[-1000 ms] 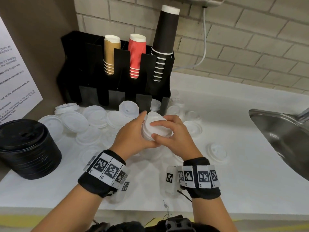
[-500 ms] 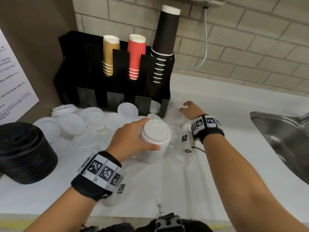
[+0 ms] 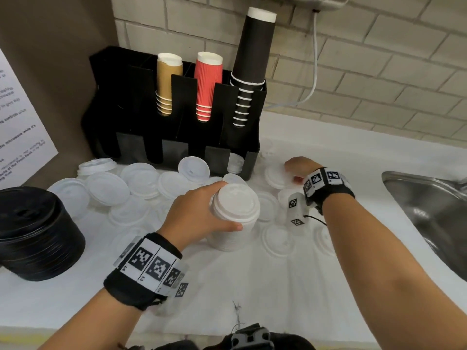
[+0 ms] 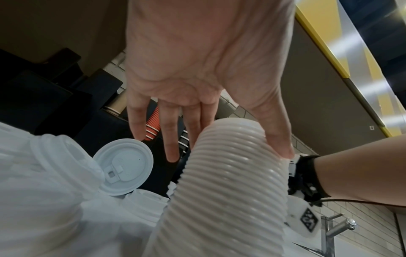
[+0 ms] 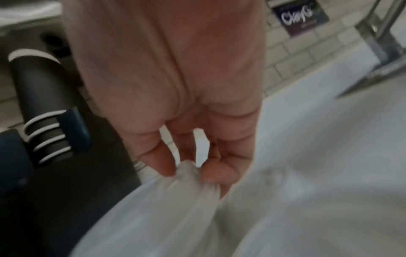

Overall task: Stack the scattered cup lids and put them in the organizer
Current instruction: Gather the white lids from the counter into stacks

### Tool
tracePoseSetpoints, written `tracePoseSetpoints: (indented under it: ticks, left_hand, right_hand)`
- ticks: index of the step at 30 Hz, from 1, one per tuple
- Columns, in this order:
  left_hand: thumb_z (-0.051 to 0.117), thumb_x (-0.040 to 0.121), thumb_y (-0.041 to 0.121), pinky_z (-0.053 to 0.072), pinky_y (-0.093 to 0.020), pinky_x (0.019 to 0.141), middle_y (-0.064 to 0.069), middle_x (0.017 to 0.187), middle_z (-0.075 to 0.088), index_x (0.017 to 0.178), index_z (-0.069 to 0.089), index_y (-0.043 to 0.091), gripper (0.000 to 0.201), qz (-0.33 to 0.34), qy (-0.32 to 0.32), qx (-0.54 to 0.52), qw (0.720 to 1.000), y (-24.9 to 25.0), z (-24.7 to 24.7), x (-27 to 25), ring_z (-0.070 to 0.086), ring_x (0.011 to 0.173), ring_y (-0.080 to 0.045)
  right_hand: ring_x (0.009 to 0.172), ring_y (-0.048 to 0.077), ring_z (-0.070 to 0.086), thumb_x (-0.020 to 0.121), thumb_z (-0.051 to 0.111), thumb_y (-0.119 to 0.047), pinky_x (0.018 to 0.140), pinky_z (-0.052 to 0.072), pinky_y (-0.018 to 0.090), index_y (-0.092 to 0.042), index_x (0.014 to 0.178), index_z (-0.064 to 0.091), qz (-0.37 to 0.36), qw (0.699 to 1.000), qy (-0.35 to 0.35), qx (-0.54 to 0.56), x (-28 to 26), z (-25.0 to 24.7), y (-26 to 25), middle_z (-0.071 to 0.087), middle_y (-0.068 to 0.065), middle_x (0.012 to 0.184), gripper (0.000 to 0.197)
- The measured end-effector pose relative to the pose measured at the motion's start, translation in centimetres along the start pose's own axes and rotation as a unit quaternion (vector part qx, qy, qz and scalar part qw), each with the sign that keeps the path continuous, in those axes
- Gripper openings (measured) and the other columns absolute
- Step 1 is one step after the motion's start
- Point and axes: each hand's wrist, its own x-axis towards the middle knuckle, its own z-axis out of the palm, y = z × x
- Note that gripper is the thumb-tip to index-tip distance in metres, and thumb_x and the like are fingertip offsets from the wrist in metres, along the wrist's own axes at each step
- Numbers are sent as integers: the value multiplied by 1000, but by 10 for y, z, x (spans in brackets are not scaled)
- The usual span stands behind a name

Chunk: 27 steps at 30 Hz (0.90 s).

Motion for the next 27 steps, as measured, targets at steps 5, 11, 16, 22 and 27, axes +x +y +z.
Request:
tracePoseSetpoints:
  ticks: [5, 11, 16, 22, 27]
  left_hand:
    - [74, 46, 68, 48, -37, 90, 23, 108, 63, 118, 55, 43, 79, 0, 5, -1, 1000, 2, 0, -1, 58, 103, -8]
    - [87, 54, 55, 48, -36, 91, 24, 108, 62, 120, 56, 41, 74, -3, -7, 2, 1000, 3, -4, 3, 58, 105, -10]
    - [88, 55, 54, 45, -29, 84, 27, 100, 58, 120, 55, 42, 74, -6, -2, 26, 1000, 4, -4, 4, 58, 101, -8]
    - [87, 54, 55, 41, -25, 81, 26, 103, 58, 122, 54, 42, 77, -8, -1, 39, 999, 3, -4, 5, 57, 101, -7]
    - [88, 54, 54, 42, -27, 83, 26, 105, 58, 121, 54, 43, 75, -7, 0, 31, 1000, 2, -3, 5, 57, 102, -7]
  right_hand:
    - [96, 30, 56, 96, 43, -25, 80, 43, 32, -3, 102, 59, 25, 993, 13, -116, -8, -12, 14, 59, 17, 115, 28]
    - [123, 30, 51, 92, 55, -37, 95, 40, 29, -20, 139, 45, -68, 985, 17, -158, -9, 15, -20, 49, 12, 140, 51]
    - [123, 33, 50, 88, 56, -53, 93, 39, 37, -9, 137, 40, -66, 971, 4, -231, 7, 36, -30, 49, 13, 140, 68]
    - [130, 37, 38, 88, 52, -56, 102, 32, 44, -14, 138, 34, -66, 972, 32, -225, 14, 44, -27, 41, 14, 144, 68]
    - [141, 34, 23, 89, 36, -61, 107, 24, 45, -26, 147, 27, -31, 996, 0, -85, -8, 13, -18, 30, 16, 152, 68]
